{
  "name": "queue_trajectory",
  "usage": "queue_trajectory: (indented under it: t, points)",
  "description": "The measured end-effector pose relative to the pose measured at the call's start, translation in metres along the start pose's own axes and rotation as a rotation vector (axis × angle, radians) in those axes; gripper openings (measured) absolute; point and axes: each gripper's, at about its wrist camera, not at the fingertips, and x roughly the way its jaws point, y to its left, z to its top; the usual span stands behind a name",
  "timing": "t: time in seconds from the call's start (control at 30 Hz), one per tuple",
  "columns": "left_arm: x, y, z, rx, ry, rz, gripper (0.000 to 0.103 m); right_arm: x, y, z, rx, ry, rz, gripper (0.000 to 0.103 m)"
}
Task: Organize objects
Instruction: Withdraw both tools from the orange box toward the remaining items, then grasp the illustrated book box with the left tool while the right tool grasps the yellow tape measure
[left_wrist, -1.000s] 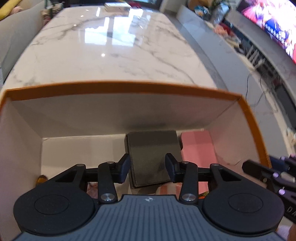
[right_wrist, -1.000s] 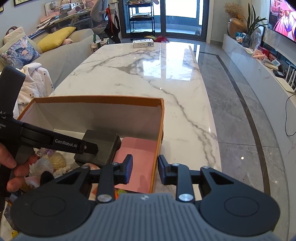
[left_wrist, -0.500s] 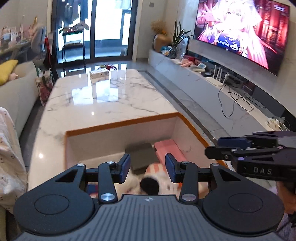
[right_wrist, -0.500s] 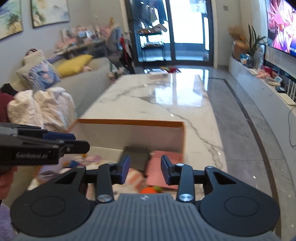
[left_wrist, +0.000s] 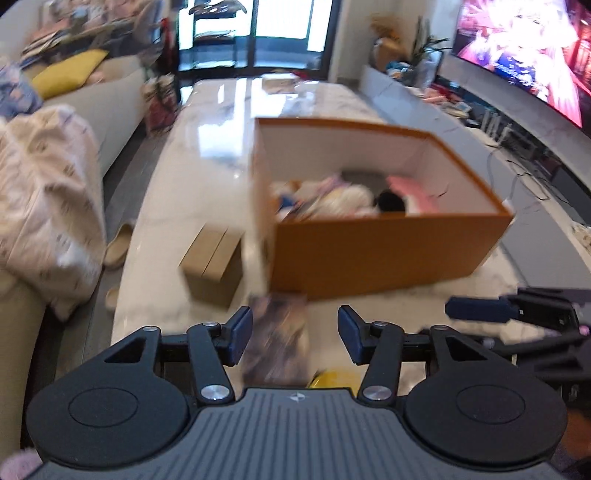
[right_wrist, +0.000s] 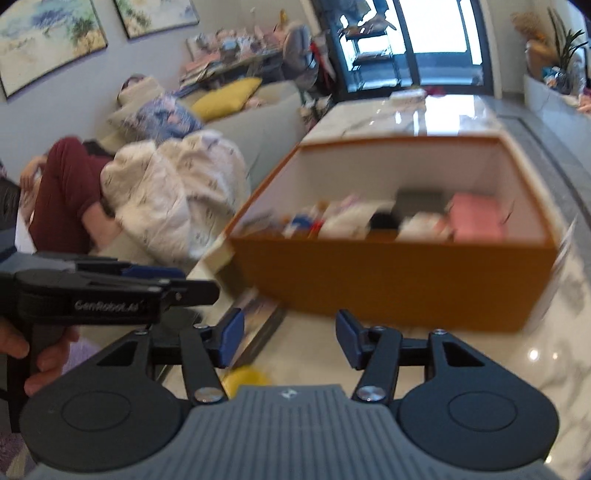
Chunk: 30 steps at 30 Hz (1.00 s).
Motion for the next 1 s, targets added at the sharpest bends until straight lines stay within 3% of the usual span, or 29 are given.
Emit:
queue_trajectory:
  t: [0.1, 0.27, 0.4, 0.47, 0.77, 1.0]
  points:
    - [0.001, 0.011, -0.019, -0.029, 0.014, 0.005, 0.060, 0.018, 0.017, -0.019, -0.063, 0.066, 0.005, 0.070]
    - [0.002, 0.019, -0.042, -0.038, -0.033, 0.025, 0.060, 0.047, 0.038, -0.035, -0.182, 0.143, -0.032, 0.070]
    - [0.005, 0.012, -0.051, 0.058, -0.065, 0.042, 0.060, 0.065, 0.046, -0.043, -0.264, 0.157, -0.069, 0.070]
    - [0.010, 0.010, -0.056, 0.082, -0.075, 0.013, 0.060, 0.072, 0.049, -0.046, -0.291, 0.170, -0.081, 0.068]
    - [0.021, 0.021, -0.058, 0.036, -0.057, -0.028, 0.061, 0.088, 0.047, -0.044, -0.284, 0.217, -0.049, 0.056]
    - [0.024, 0.027, -0.058, -0.019, -0.040, -0.036, 0.071, 0.087, 0.041, -0.043, -0.266, 0.216, -0.056, 0.053]
